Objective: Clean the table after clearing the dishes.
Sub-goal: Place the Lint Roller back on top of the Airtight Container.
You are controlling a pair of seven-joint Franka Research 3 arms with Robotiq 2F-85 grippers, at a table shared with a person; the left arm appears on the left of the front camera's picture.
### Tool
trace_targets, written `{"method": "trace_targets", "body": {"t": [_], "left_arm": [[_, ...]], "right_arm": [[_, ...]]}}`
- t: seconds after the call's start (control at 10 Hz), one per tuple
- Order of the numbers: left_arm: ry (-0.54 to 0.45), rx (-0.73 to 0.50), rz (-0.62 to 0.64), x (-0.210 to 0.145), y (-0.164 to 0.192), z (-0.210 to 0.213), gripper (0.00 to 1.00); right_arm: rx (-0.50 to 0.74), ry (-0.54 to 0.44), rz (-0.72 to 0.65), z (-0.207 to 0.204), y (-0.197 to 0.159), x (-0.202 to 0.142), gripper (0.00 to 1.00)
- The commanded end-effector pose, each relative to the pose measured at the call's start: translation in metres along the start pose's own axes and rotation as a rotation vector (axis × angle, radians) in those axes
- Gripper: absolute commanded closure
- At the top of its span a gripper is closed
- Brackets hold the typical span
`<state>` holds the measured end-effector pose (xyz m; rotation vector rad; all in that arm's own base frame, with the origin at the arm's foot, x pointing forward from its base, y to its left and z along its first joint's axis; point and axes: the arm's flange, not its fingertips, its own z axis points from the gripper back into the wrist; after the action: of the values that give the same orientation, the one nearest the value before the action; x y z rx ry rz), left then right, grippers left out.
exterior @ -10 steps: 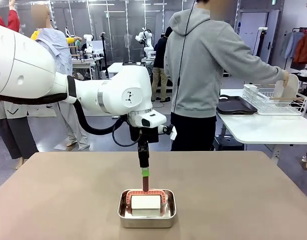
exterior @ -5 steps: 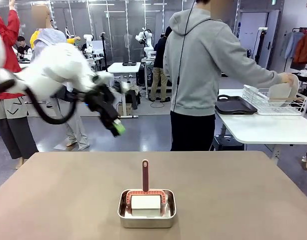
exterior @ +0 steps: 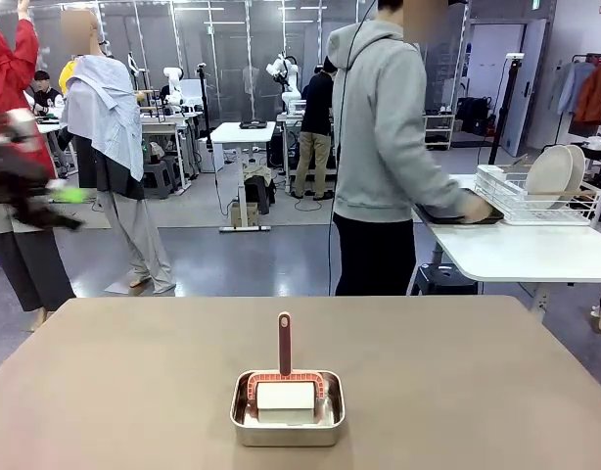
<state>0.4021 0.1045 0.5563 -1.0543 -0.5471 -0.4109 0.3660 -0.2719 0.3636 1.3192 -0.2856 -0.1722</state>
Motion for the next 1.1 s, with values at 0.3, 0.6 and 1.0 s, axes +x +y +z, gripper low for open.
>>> {"method": "trace_targets", "body": {"t": [0.3,0.6,1.0], "left_arm": [[-0.233,0.119,0.216,-0.137,0.044,0.147,0.07],[-0.274,0.22,0.243,-0.151,0.059,0.173,0.07],[-0.246,0.183,0.283,-0.167,0.056,0.167,0.07]], "right_arm": [[-0.001,0.009,-0.004,-0.001,0.004,-0.003,0.19],[-0.001,0.009,-0.004,-0.001,0.004,-0.003,0.19],[-0.001,0.009,-0.004,-0.001,0.004,-0.003,0.19]]}}
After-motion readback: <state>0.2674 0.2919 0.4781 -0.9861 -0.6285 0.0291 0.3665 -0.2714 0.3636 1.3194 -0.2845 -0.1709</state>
